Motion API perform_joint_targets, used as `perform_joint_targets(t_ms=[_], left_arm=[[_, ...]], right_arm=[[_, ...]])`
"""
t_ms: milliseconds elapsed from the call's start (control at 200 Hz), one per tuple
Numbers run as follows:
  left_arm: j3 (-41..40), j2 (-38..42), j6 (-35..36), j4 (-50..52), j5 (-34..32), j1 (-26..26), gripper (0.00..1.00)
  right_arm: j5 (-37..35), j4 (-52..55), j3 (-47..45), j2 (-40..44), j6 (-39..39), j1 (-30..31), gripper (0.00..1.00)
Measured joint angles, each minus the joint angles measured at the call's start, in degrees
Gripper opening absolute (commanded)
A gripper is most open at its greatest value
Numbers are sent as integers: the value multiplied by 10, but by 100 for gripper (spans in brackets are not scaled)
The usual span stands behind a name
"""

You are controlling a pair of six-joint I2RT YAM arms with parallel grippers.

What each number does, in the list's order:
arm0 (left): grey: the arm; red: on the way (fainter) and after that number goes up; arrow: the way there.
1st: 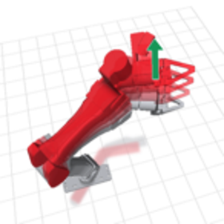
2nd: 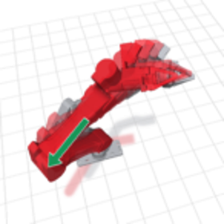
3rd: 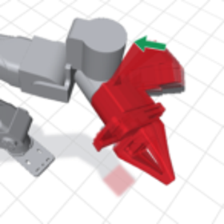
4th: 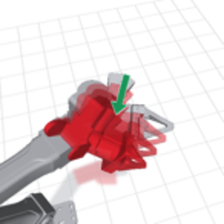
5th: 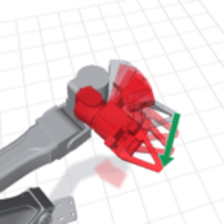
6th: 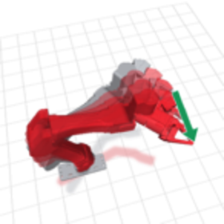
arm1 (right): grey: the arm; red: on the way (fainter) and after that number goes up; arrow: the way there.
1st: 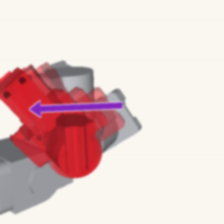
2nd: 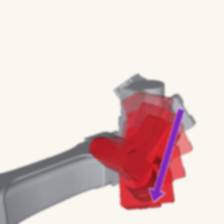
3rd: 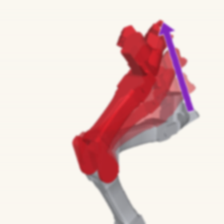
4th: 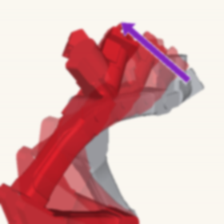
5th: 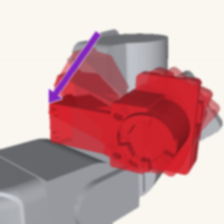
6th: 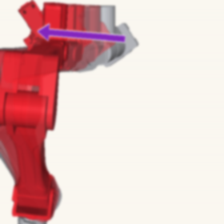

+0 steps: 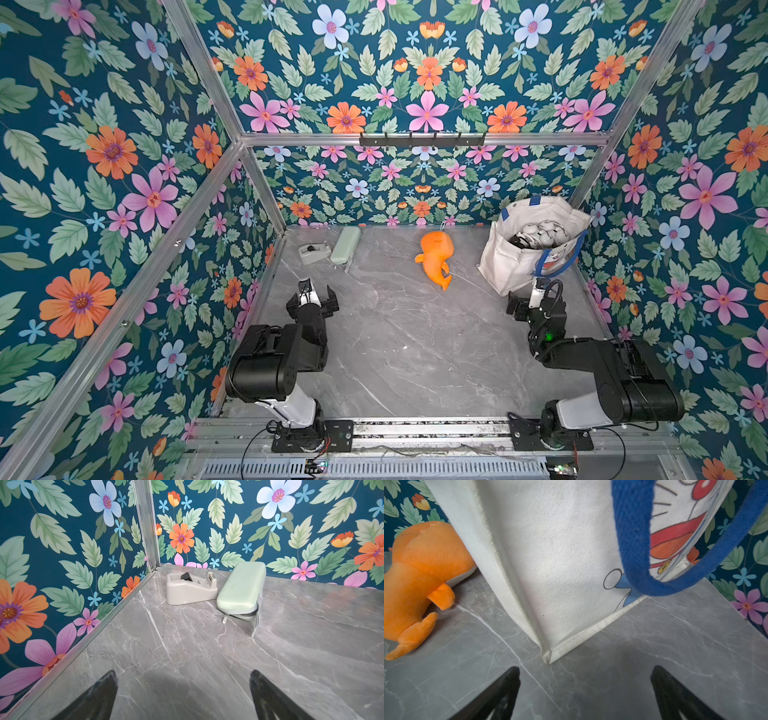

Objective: Take the alarm clock out of the canvas bag
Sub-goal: Move the canvas bag to the center of the board.

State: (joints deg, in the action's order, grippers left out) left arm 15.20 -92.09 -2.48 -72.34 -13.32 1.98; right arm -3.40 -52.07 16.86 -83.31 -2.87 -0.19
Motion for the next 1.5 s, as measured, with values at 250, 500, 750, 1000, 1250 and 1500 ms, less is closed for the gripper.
perform_joint_targets(t_ms=[250, 500, 750, 1000, 1250, 1500], left_arm=[[0, 0, 0, 0, 0, 0, 100], [0, 0, 0, 0, 0, 0, 100], [0, 0, 0, 0, 0, 0, 100], [-20, 24, 3, 0, 0, 3, 100], [7, 175, -16, 113, -33, 10, 100], [182, 266, -162, 395, -46, 15, 100]], right_arm=[[0, 0, 0, 0, 0, 0, 99], [3, 0, 0, 0, 0, -2, 99], [4, 0, 1, 0, 0, -3, 99], [4, 7, -10, 29, 0, -3, 99], [-4, 141, 33, 221, -27, -3, 99], [-73, 411, 210, 327, -192, -3, 99]])
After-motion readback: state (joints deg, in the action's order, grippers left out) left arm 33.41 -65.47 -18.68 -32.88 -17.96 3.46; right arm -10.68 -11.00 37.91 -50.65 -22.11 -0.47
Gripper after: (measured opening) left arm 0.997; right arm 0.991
